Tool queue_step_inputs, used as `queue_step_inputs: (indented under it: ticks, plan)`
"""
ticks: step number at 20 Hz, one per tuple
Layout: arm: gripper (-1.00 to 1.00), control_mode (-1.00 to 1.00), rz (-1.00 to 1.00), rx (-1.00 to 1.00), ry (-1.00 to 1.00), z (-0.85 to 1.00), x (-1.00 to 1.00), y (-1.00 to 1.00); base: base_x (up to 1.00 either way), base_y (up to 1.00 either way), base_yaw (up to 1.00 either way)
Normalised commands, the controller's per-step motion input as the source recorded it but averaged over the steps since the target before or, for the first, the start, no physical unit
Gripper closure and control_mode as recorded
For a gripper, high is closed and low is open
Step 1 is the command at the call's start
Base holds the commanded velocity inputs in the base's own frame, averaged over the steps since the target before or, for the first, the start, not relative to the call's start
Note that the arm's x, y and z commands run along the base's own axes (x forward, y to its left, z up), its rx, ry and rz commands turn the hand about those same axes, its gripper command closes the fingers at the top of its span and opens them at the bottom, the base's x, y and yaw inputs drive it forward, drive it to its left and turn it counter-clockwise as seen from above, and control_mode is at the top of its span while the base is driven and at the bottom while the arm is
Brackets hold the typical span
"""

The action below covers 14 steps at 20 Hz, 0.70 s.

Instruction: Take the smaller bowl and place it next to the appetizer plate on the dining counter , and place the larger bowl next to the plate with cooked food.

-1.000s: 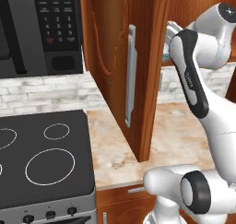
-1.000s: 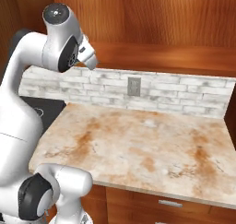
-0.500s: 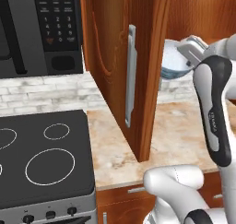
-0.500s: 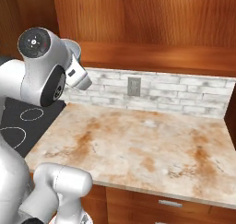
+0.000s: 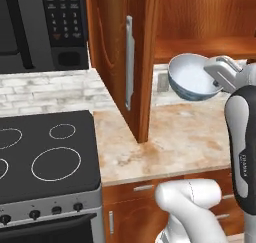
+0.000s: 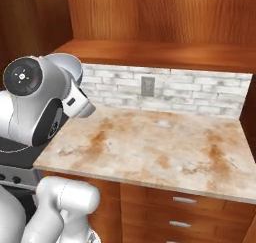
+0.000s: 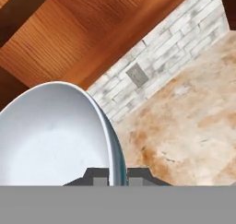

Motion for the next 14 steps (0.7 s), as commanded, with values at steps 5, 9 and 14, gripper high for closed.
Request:
queue_step_inputs:
  ticks: [5, 9, 14]
  plan:
    - [1.0, 1.0, 0.0, 0.0, 0.0, 0.0, 0.0, 0.0, -1.0, 0.0, 0.02]
    - [1.0, 1.0, 0.0, 0.0, 0.0, 0.0, 0.0, 0.0, -0.94, 0.29, 0.15]
    - [1.0, 1.0, 0.0, 0.0, 0.0, 0.0, 0.0, 0.0, -0.76, 0.61, 0.3]
